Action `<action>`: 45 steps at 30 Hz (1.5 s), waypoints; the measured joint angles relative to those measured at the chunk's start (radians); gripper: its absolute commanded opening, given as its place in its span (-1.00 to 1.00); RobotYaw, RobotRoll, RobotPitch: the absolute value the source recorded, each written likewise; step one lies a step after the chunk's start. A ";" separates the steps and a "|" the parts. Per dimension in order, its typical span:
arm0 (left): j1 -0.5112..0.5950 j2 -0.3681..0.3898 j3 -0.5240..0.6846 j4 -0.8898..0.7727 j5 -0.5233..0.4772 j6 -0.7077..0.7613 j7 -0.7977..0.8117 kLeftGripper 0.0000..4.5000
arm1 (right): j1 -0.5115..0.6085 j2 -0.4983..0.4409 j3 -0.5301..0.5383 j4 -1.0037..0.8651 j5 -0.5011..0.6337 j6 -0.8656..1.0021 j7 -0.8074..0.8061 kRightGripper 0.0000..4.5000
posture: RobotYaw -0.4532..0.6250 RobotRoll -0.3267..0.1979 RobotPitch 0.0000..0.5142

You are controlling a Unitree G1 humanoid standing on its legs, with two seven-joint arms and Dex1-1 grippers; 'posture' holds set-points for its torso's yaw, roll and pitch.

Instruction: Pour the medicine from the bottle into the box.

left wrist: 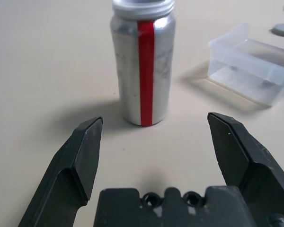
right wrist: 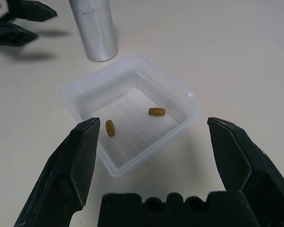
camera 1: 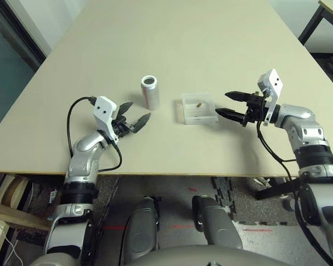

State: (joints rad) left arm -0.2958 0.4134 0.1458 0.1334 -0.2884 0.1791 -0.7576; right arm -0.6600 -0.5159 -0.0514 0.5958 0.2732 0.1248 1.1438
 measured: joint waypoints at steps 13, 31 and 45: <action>-0.093 0.130 0.163 0.037 -0.115 0.141 0.075 0.98 | 0.012 -0.001 -0.111 0.000 0.004 -0.013 -0.241 1.00 | -0.30 0.25 -0.42; -0.457 0.285 0.218 0.733 0.018 -0.110 0.255 0.98 | 0.018 -0.038 -0.248 0.097 -0.025 -0.118 -0.646 1.00 | -0.41 0.25 -0.25; -0.522 0.315 0.197 0.908 0.059 -0.199 0.253 0.98 | 0.072 -0.066 -0.289 0.097 -0.022 -0.150 -0.709 1.00 | -0.43 0.25 -0.11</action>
State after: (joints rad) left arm -0.8175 0.7283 0.3429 1.0409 -0.2291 -0.0204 -0.5042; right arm -0.5881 -0.5815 -0.3403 0.6931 0.2512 -0.0253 0.4349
